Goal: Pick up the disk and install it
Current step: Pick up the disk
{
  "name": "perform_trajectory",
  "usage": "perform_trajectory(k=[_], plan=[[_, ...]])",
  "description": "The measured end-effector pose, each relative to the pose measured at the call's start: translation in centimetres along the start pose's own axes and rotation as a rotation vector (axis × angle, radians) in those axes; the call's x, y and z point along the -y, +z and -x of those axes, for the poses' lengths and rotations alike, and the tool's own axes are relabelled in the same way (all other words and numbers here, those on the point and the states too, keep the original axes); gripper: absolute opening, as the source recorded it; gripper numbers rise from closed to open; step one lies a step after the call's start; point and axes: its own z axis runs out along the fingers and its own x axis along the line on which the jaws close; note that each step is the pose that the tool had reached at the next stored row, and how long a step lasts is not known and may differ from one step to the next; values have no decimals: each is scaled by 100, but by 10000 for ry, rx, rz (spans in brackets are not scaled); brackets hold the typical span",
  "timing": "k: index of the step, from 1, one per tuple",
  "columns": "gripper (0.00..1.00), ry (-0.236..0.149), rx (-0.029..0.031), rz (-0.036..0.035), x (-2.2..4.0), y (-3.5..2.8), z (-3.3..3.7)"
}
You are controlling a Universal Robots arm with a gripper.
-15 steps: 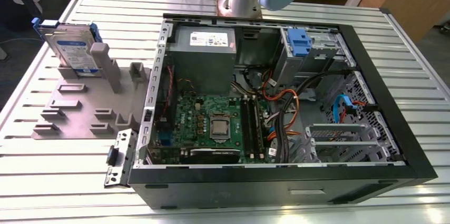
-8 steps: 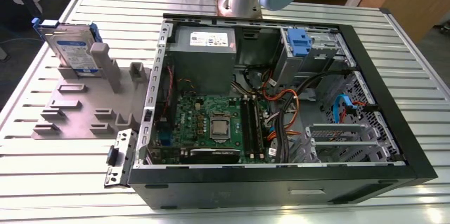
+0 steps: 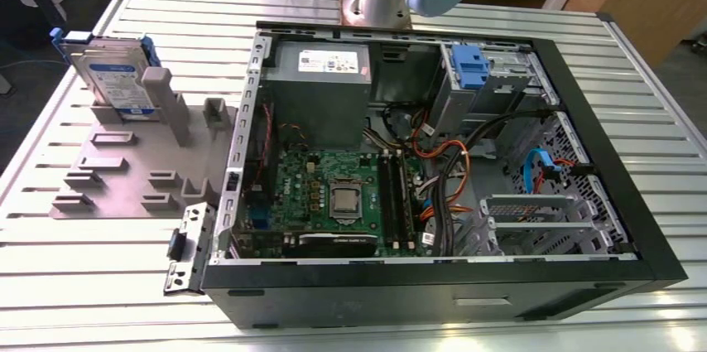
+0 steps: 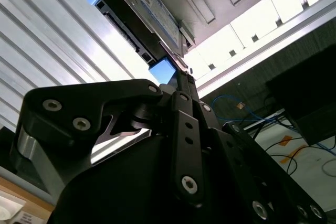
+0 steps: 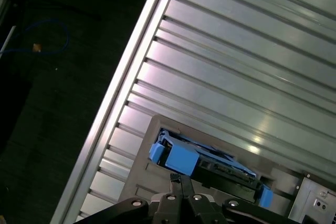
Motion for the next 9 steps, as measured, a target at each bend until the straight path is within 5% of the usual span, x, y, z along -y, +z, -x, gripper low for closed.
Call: perform_trajectory(k=[9], plan=[[11,-48,-2,1,0,0,0]])
